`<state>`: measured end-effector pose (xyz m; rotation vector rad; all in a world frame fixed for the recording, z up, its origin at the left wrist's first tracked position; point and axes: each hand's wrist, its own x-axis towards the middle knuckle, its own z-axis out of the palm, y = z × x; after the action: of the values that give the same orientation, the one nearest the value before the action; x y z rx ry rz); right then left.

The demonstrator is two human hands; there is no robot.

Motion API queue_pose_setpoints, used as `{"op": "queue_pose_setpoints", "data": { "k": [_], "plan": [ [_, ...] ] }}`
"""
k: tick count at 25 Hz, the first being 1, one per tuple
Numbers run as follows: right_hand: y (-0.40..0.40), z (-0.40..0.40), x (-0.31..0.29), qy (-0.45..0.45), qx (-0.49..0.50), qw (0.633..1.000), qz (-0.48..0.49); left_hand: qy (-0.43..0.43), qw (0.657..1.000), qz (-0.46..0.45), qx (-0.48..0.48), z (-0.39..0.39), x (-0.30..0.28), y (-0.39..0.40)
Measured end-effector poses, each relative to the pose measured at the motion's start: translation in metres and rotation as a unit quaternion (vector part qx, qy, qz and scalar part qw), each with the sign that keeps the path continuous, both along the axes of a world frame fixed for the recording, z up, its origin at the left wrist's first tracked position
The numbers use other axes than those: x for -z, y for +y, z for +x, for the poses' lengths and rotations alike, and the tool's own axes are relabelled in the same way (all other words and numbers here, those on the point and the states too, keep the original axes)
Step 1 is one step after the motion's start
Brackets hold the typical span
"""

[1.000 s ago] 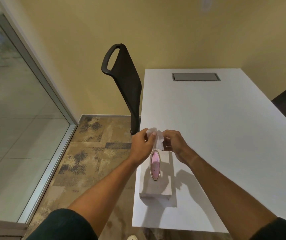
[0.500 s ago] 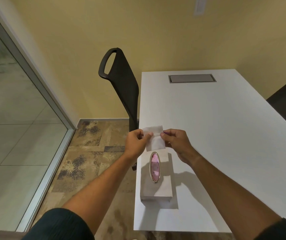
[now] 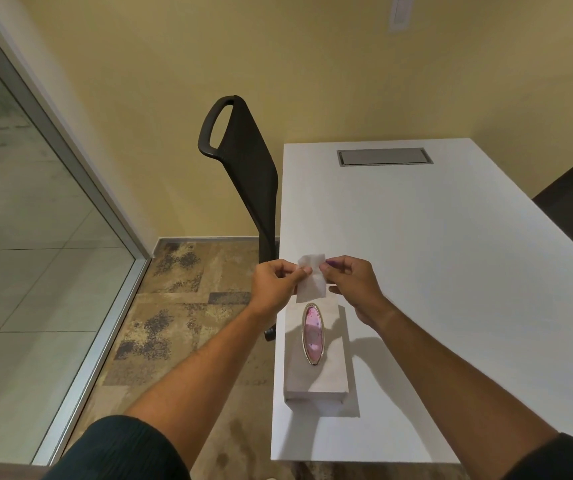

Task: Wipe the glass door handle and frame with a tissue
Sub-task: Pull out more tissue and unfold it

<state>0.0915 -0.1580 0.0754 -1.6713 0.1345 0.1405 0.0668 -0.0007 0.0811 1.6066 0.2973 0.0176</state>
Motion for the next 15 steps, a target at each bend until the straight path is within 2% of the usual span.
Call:
{"op": "queue_pose_setpoints", "data": {
  "k": [3, 6, 9, 12, 15],
  "plan": [
    [0.0017, -0.0015, 0.0005, -0.015, 0.006, 1.0, -0.007, -0.001, 1.0, 0.006, -0.009, -0.0007, -0.0016, 0.0007],
    [0.0016, -0.0019, -0.0037, 0.007, -0.095, 0.995, 0.037, -0.01, 1.0, 0.014, -0.003, -0.0005, -0.0038, 0.0012],
    [0.0018, -0.0004, -0.0058, 0.01, -0.135, 0.99, 0.05, -0.018, 1.0, 0.005, 0.007, -0.0002, -0.0056, 0.0025],
    [0.006, -0.0027, -0.0051, -0.031, -0.132, 0.991, -0.012, -0.018, 0.999, -0.022, 0.024, 0.0, -0.0072, 0.0047],
    [0.0064, -0.0022, -0.005, -0.04, -0.101, 0.994, -0.017, -0.012, 0.999, -0.027, 0.03, 0.0002, -0.0085, 0.0033]
  ]
}}
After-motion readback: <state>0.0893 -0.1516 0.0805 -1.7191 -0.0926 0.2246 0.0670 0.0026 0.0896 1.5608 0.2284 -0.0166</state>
